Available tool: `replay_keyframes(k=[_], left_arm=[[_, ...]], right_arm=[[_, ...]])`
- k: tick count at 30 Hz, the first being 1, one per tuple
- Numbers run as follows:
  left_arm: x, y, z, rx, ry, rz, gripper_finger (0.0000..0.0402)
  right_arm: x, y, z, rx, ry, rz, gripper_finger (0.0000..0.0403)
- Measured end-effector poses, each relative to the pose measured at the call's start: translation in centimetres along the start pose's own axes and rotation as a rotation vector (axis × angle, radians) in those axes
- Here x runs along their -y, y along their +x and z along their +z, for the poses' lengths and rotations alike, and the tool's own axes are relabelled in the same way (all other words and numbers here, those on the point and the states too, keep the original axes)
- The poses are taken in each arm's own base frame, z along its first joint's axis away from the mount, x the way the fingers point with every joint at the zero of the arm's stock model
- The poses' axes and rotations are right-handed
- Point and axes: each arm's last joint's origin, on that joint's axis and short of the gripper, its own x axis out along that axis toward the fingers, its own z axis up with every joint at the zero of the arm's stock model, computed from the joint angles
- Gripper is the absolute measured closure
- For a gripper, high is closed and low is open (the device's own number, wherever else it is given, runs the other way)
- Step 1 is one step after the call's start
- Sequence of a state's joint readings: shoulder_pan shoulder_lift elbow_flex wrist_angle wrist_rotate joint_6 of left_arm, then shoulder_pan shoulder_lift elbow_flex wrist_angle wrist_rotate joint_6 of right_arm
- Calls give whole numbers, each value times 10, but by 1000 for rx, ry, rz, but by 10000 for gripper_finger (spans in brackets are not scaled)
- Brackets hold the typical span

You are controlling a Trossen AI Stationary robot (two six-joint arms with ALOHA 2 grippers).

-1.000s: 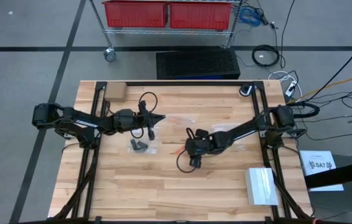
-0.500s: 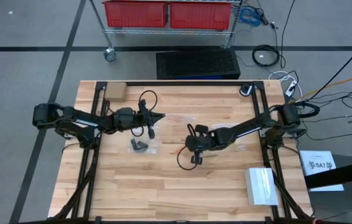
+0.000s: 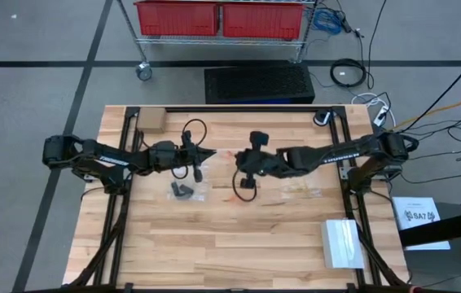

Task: Sort rubber bands
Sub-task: Put the orange rubber band into the transparent zip bag

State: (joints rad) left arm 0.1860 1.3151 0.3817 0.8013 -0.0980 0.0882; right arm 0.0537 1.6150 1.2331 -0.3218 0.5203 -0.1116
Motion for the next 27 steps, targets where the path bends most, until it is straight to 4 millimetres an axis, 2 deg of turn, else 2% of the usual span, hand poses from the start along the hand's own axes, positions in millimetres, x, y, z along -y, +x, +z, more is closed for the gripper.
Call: replay_keyframes(k=[4,13,27], left_arm=[[0,0,0,0,0,-1,402],[0,0,0,-3,-1,-2,402],[1,0,0,1,-4,-49,402]], right_arm=[[8,11,-4,-19,15,72,403],[1,34,-14,-82,-11,97,403],[23,45,-15,-73,78,37,398]])
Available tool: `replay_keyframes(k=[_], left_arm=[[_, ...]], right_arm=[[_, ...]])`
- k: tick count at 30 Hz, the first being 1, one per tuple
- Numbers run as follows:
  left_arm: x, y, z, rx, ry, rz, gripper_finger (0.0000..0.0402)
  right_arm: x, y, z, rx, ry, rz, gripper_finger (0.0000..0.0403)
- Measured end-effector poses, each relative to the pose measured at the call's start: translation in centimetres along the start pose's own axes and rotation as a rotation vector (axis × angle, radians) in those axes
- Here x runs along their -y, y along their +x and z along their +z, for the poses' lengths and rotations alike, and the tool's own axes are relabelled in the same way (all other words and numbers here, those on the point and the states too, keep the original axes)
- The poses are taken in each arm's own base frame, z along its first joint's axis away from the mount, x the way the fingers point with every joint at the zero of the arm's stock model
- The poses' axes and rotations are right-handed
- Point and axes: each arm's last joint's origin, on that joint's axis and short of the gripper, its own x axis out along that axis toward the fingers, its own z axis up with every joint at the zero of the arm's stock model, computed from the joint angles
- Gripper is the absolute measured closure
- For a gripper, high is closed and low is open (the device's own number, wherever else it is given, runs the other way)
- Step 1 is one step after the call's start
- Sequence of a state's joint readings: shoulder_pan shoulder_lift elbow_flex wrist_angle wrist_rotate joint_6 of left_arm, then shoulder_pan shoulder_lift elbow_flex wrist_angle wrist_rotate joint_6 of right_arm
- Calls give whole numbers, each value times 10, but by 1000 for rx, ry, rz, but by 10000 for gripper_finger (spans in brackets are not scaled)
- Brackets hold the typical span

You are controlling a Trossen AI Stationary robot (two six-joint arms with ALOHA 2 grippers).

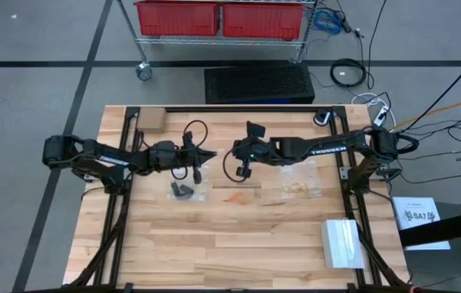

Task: Sort rubber bands
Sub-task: Put the orange rubber band into the transparent zip bag

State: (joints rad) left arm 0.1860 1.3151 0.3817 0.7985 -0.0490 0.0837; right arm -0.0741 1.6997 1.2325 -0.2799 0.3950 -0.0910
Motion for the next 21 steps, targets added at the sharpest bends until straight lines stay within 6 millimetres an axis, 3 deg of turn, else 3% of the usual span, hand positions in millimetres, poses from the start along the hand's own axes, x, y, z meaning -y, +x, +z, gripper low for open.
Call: replay_keyframes(k=[6,17,21], left_arm=[[0,0,0,1,-1,0,402],[0,0,0,5,-23,0,402],[0,0,1,6,-24,0,402]], right_arm=[[-3,7,-2,1,43,155,388],[-1,19,-5,-9,95,142,275],[0,19,-1,32,96,137,257]])
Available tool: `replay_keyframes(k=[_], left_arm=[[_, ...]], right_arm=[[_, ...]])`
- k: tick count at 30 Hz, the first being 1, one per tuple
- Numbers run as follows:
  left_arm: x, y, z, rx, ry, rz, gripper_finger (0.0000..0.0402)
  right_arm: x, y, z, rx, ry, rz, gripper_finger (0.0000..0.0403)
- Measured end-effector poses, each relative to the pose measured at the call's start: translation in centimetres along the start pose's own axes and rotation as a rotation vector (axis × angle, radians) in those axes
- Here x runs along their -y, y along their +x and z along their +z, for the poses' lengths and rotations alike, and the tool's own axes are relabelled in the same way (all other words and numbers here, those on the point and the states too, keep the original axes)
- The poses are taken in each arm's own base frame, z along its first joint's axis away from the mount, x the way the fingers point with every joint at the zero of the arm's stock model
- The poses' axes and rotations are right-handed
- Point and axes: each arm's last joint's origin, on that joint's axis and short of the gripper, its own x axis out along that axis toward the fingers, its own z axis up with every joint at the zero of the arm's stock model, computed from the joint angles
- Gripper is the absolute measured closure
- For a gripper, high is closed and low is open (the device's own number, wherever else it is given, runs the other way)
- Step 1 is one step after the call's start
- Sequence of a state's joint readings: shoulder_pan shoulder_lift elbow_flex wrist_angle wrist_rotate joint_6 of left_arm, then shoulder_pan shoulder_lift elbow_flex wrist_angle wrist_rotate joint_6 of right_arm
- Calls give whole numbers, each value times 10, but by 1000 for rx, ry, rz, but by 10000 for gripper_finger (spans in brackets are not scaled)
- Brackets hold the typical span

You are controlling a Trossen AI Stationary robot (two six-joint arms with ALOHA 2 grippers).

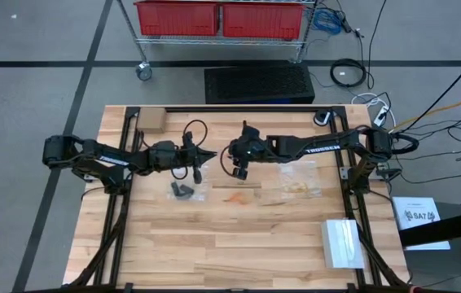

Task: Sort rubber bands
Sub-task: Put the orange rubber band into the transparent zip bag

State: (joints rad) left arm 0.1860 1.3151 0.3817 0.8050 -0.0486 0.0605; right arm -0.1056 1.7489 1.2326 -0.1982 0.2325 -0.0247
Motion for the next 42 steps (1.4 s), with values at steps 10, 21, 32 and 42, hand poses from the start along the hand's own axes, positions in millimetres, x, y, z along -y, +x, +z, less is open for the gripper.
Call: replay_keyframes(k=[10,21,32,42], left_arm=[[0,0,0,5,-1,0,402],[1,0,2,16,-2,-2,402],[3,0,2,17,-1,-10,402],[2,0,2,17,-1,-8,402]], right_arm=[[-3,7,-2,7,-22,5,390],[-6,20,-6,0,-7,5,330],[-7,11,-3,6,24,13,176],[-6,-46,9,5,7,42,167]])
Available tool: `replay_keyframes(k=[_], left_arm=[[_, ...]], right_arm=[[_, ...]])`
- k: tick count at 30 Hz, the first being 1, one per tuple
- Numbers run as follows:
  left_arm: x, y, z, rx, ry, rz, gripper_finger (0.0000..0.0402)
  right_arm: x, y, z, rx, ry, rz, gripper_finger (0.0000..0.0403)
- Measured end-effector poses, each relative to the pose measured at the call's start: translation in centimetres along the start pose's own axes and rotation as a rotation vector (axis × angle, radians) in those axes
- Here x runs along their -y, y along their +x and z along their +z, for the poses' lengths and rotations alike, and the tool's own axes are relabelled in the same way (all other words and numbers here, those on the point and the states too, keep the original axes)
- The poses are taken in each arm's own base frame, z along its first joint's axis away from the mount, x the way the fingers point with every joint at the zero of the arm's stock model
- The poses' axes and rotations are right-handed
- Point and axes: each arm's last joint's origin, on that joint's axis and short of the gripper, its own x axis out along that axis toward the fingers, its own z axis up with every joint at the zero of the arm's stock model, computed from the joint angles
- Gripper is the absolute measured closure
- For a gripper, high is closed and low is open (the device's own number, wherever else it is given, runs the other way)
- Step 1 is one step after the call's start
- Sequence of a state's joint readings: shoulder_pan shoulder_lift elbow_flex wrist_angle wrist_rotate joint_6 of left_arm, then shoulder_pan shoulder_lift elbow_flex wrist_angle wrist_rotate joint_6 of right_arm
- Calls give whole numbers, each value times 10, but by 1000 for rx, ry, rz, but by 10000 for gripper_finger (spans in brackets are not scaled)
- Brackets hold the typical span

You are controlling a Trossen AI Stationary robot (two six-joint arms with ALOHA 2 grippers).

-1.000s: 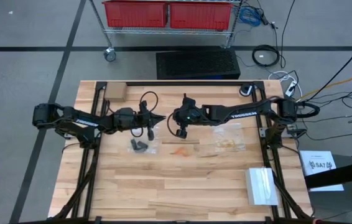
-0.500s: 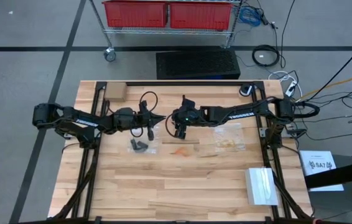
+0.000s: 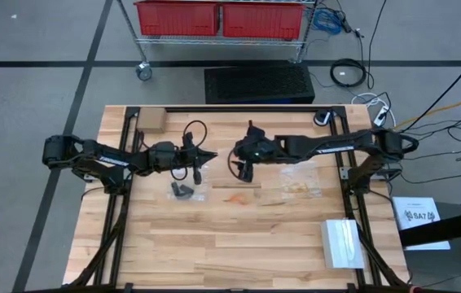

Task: Sort rubber bands
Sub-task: Put the orange rubber band into the transparent zip bag

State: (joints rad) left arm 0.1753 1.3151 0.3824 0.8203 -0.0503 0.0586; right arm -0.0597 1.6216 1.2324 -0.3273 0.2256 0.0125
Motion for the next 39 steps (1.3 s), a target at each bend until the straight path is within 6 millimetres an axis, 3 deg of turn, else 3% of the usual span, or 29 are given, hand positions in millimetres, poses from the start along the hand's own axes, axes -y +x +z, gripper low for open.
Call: replay_keyframes(k=[5,9,13,16,23,32,35,39], left_arm=[[0,0,-2,-16,1,5,402],[-1,1,-2,-16,1,9,402],[-1,0,-2,-16,1,11,402],[-1,0,-2,-16,1,11,402],[-1,1,-3,-24,2,11,402],[-1,1,-3,-27,4,11,402],[-1,1,-3,-28,4,11,402],[-1,1,-3,-28,3,11,401]], right_arm=[[-13,-31,3,6,19,93,167],[-46,-31,-10,-94,-4,175,167],[-80,-10,-27,-181,-17,206,167],[-93,14,-43,-262,-20,196,167],[-89,63,-66,-367,22,193,167],[-97,92,-85,-406,8,232,169],[-96,93,-85,-406,4,222,201],[-95,93,-85,-400,-21,186,313]])
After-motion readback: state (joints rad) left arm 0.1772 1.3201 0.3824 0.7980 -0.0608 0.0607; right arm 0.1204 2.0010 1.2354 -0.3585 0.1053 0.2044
